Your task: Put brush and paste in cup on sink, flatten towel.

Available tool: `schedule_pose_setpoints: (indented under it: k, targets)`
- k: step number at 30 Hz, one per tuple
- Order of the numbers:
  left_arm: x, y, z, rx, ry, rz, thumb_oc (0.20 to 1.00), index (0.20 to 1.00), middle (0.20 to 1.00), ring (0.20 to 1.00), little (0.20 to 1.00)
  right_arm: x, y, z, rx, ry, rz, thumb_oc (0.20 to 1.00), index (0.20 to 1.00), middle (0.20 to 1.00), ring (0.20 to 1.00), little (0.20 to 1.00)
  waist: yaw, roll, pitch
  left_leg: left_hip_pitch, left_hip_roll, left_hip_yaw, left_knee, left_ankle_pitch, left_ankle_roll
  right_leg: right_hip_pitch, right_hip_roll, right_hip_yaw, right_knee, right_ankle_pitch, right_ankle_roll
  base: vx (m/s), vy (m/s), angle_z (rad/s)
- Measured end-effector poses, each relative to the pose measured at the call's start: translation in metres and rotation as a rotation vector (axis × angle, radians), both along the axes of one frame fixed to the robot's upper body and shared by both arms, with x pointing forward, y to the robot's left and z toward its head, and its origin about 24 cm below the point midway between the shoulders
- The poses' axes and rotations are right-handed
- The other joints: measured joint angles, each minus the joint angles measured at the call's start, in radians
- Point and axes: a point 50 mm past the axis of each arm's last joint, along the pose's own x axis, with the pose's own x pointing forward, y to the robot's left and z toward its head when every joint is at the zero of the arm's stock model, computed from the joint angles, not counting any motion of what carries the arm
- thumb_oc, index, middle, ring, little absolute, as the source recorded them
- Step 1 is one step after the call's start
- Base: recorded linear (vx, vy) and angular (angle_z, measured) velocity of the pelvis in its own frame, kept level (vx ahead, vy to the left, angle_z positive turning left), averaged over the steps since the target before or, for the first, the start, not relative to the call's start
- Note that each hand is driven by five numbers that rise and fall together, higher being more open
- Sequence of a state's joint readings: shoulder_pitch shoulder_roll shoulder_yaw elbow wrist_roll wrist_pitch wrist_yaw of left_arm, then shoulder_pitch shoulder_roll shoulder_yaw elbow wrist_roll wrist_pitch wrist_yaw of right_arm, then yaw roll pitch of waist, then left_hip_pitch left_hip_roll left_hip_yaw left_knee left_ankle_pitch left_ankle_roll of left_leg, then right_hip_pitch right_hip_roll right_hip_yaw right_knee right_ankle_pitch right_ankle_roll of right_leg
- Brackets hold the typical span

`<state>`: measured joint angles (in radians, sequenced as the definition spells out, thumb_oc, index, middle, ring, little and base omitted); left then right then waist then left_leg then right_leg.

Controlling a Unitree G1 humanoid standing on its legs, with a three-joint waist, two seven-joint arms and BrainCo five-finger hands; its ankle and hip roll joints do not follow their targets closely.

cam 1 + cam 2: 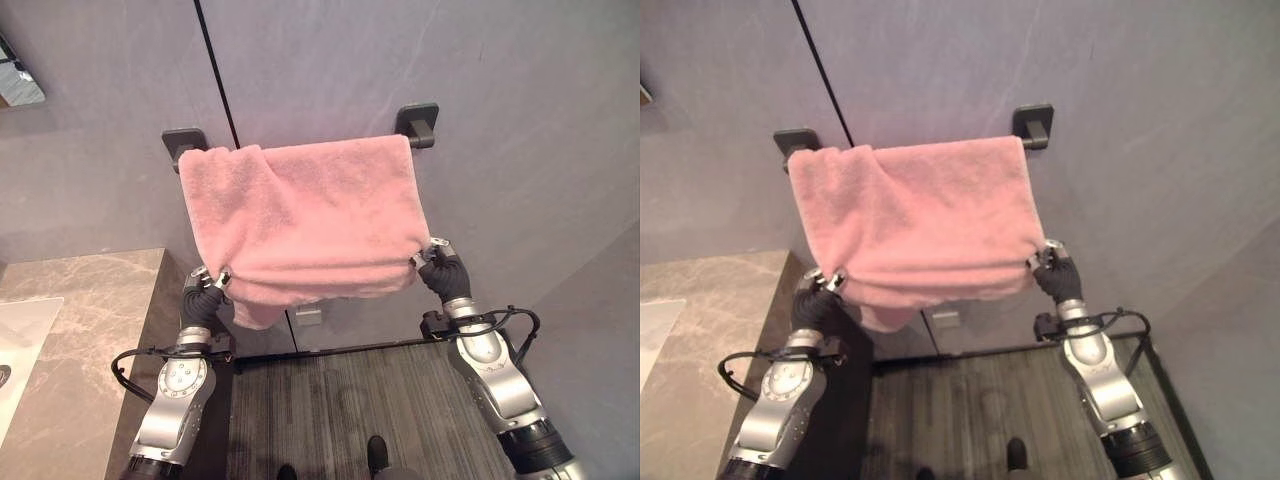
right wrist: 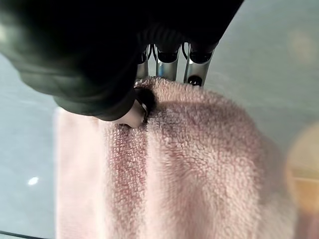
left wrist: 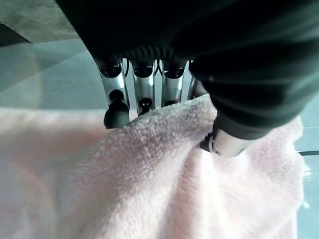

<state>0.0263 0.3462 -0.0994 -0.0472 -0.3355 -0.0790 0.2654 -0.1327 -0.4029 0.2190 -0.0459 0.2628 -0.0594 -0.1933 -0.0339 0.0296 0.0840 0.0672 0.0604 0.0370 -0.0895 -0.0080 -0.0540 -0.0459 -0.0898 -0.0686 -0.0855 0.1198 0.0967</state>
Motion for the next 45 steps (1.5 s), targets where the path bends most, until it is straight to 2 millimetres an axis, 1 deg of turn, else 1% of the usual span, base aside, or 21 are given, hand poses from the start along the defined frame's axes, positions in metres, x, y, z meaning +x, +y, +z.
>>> schedule_pose_setpoints:
  k: [2, 4, 5, 8, 9, 12, 13, 16, 18, 20, 22, 23, 24, 27, 28, 29, 32, 36, 40, 42, 45]
  targets:
    - [0.001, 0.001, 0.002, 0.037, 0.004, 0.000, 0.200, 0.200, 0.200, 0.200, 0.200, -0.001, 0.001, 0.002, 0.001, -0.008, 0.006, 0.200, 0.200, 0.200, 0.200, 0.200, 0.002, 0.001, 0.000, -0.002, 0.000, 0.000, 0.000, 0.000, 0.000, -0.005, -0.001, 0.000, 0.000, 0.002, -0.002, 0.00, 0.000, 0.00]
    - [0.001, 0.004, 0.015, 0.077, -0.044, -0.024, 0.200, 0.200, 0.200, 0.200, 0.200, -0.002, 0.002, 0.013, 0.015, -0.047, 0.016, 0.200, 0.200, 0.200, 0.200, 0.200, -0.001, 0.000, 0.000, 0.000, 0.001, -0.001, 0.000, 0.000, -0.001, -0.004, 0.000, 0.000, 0.000, 0.002, -0.003, 0.00, 0.000, 0.00]
    - [0.003, 0.002, 0.018, 0.057, -0.069, -0.029, 0.200, 0.200, 0.200, 0.200, 0.200, -0.002, 0.001, 0.013, 0.023, -0.055, 0.012, 0.200, 0.200, 0.200, 0.200, 0.200, -0.001, 0.002, -0.001, 0.000, 0.001, -0.001, 0.000, 0.000, -0.001, -0.002, 0.001, -0.002, 0.000, 0.002, -0.004, 0.00, 0.000, 0.00]
    - [0.013, 0.000, 0.009, 0.093, -0.012, -0.052, 0.200, 0.200, 0.200, 0.200, 0.200, 0.005, -0.001, -0.006, 0.042, 0.039, -0.015, 0.200, 0.200, 0.200, 0.200, 0.200, 0.000, 0.001, -0.002, -0.001, -0.002, -0.001, 0.000, 0.000, -0.001, -0.003, 0.000, -0.002, 0.000, 0.003, -0.003, 0.00, 0.000, 0.00]
    - [0.014, 0.000, 0.012, 0.097, -0.021, -0.050, 0.200, 0.200, 0.200, 0.200, 0.200, 0.004, -0.001, -0.005, 0.039, 0.040, -0.010, 0.200, 0.200, 0.200, 0.200, 0.200, 0.000, 0.001, -0.002, -0.001, -0.003, -0.001, 0.000, 0.000, -0.001, -0.004, 0.000, -0.002, 0.000, 0.003, -0.003, 0.00, 0.000, 0.00]
    - [0.007, 0.006, 0.025, 0.066, -0.099, -0.025, 0.200, 0.200, 0.200, 0.200, 0.200, 0.000, 0.002, 0.018, 0.059, -0.068, 0.015, 0.200, 0.200, 0.200, 0.200, 0.200, -0.005, 0.001, -0.003, 0.002, 0.000, -0.001, 0.000, -0.001, -0.002, -0.001, 0.001, -0.001, 0.000, 0.003, -0.003, 0.00, 0.000, 0.00]
    - [0.008, 0.007, 0.024, 0.065, -0.101, -0.015, 0.200, 0.200, 0.200, 0.200, 0.200, 0.002, 0.002, 0.018, 0.065, -0.076, 0.013, 0.200, 0.200, 0.200, 0.200, 0.200, -0.006, -0.001, -0.004, 0.002, 0.000, 0.000, 0.000, -0.001, -0.003, 0.000, 0.002, -0.001, 0.000, 0.003, -0.003, 0.00, 0.000, 0.00]
    - [0.011, 0.009, 0.005, 0.070, -0.012, 0.006, 0.200, 0.200, 0.200, 0.200, 0.200, 0.005, 0.005, 0.000, 0.073, 0.002, 0.005, 0.200, 0.200, 0.200, 0.200, 0.200, -0.006, -0.001, -0.004, 0.003, -0.001, 0.000, 0.000, -0.001, -0.003, -0.001, 0.002, 0.000, 0.000, 0.003, -0.003, 0.00, 0.000, 0.00]
    - [0.011, 0.011, 0.003, 0.090, 0.004, 0.011, 0.200, 0.200, 0.200, 0.200, 0.200, 0.003, 0.005, -0.003, 0.075, 0.019, 0.003, 0.200, 0.200, 0.200, 0.200, 0.200, -0.005, -0.001, -0.004, 0.003, -0.001, 0.000, 0.000, -0.001, -0.002, 0.000, 0.001, -0.001, 0.000, 0.003, -0.003, 0.00, 0.000, 0.00]
    - [0.003, 0.012, 0.009, 0.098, -0.033, 0.019, 0.200, 0.200, 0.200, 0.200, 0.200, -0.002, 0.005, 0.005, 0.069, -0.021, 0.014, 0.200, 0.200, 0.200, 0.200, 0.200, -0.006, -0.001, -0.004, 0.002, -0.001, 0.000, 0.000, -0.002, -0.002, 0.000, 0.000, 0.000, 0.000, 0.002, -0.002, 0.00, 0.000, 0.00]
    - [0.004, 0.010, 0.002, 0.073, -0.012, 0.028, 0.200, 0.200, 0.200, 0.200, 0.200, 0.000, 0.003, -0.004, 0.071, 0.013, -0.004, 0.200, 0.200, 0.200, 0.200, 0.200, -0.005, -0.001, -0.004, 0.011, -0.001, 0.000, 0.000, -0.002, -0.002, 0.008, 0.001, -0.002, 0.000, 0.002, -0.003, 0.00, 0.000, 0.00]
    - [0.006, 0.010, -0.006, 0.073, 0.025, 0.034, 0.642, 0.642, 0.642, 0.642, 0.642, 0.001, 0.003, -0.010, 0.065, 0.045, -0.009, 0.200, 0.200, 0.200, 0.200, 0.200, -0.003, -0.001, -0.004, 0.016, -0.001, 0.001, 0.000, -0.003, 0.000, 0.012, 0.001, -0.002, 0.000, 0.001, -0.002, 0.03, -0.006, -0.02]
    - [0.006, 0.013, -0.013, 0.089, 0.062, 0.046, 1.000, 1.000, 1.000, 1.000, 1.000, 0.000, 0.004, -0.012, 0.065, 0.055, -0.006, 0.200, 0.200, 0.200, 0.200, 0.200, -0.003, 0.000, -0.005, 0.017, -0.001, 0.001, 0.000, -0.004, 0.001, 0.013, 0.001, 0.000, 0.000, -0.002, -0.003, 0.03, -0.002, -0.04]
    - [-0.002, 0.024, -0.029, 0.096, 0.149, 0.097, 1.000, 1.000, 1.000, 1.000, 1.000, -0.003, -0.006, -0.016, 0.068, 0.072, -0.051, 0.200, 0.200, 0.200, 0.200, 0.200, -0.008, 0.000, -0.005, 0.018, 0.000, 0.001, 0.000, -0.004, 0.002, 0.013, -0.001, 0.000, 0.000, -0.003, -0.004, 0.01, 0.003, -0.01]
    - [-0.005, 0.026, -0.033, 0.097, 0.165, 0.106, 1.000, 1.000, 1.000, 1.000, 1.000, -0.003, -0.010, -0.017, 0.069, 0.079, -0.067, 0.558, 0.558, 0.558, 0.558, 0.558, -0.007, 0.000, -0.005, 0.018, 0.000, 0.001, 0.000, -0.004, 0.002, 0.013, -0.001, 0.000, 0.000, -0.003, -0.004, 0.00, 0.000, 0.00]
    - [-0.008, 0.028, -0.037, 0.101, 0.186, 0.117, 1.000, 1.000, 1.000, 1.000, 1.000, -0.004, -0.013, -0.021, 0.067, 0.094, -0.087, 1.000, 1.000, 1.000, 1.000, 1.000, -0.008, 0.000, -0.005, 0.019, 0.001, 0.001, 0.000, -0.004, 0.002, 0.013, 0.000, 0.001, 0.000, -0.002, -0.004, 0.00, 0.000, 0.00]
    - [-0.009, 0.030, -0.043, 0.138, 0.224, 0.121, 1.000, 1.000, 1.000, 1.000, 1.000, -0.004, -0.017, -0.030, 0.059, 0.137, -0.112, 1.000, 1.000, 1.000, 1.000, 1.000, -0.007, 0.000, -0.005, 0.019, 0.000, 0.001, 0.000, -0.004, 0.002, 0.014, 0.000, 0.000, 0.000, -0.002, -0.004, 0.00, 0.000, 0.00]
    - [-0.011, 0.031, -0.049, 0.171, 0.258, 0.117, 1.000, 1.000, 1.000, 1.000, 1.000, -0.005, -0.018, -0.036, 0.053, 0.167, -0.119, 1.000, 1.000, 1.000, 1.000, 1.000, -0.007, 0.002, -0.009, 0.020, 0.000, 0.001, 0.000, -0.004, 0.002, 0.015, 0.000, 0.001, 0.000, -0.002, -0.005, 0.00, 0.000, 0.00]
    - [-0.014, 0.034, -0.061, 0.177, 0.322, 0.117, 1.000, 1.000, 1.000, 1.000, 1.000, -0.006, -0.019, -0.046, 0.049, 0.215, -0.113, 1.000, 1.000, 1.000, 1.000, 1.000, -0.007, 0.006, -0.034, 0.022, 0.001, 0.001, 0.000, -0.004, 0.002, 0.018, 0.000, 0.000, 0.000, -0.002, -0.005, 0.00, 0.000, 0.00]
    - [-0.016, 0.035, -0.067, 0.174, 0.349, 0.117, 1.000, 1.000, 1.000, 1.000, 1.000, -0.007, -0.017, -0.050, 0.052, 0.242, -0.099, 1.000, 1.000, 1.000, 1.000, 1.000, -0.007, 0.006, -0.033, 0.030, 0.001, 0.001, 0.000, -0.004, 0.002, 0.028, 0.001, 0.000, 0.000, -0.002, -0.004, -0.02, -0.009, 0.00]
    - [-0.020, 0.035, -0.076, 0.175, 0.395, 0.108, 1.000, 1.000, 1.000, 1.000, 1.000, -0.008, -0.006, -0.057, 0.071, 0.282, -0.037, 1.000, 1.000, 1.000, 1.000, 1.000, -0.007, 0.004, -0.040, 0.037, 0.002, 0.002, -0.003, -0.011, 0.008, 0.037, -0.001, 0.000, 0.000, -0.008, -0.004, -0.03, -0.006, 0.00]
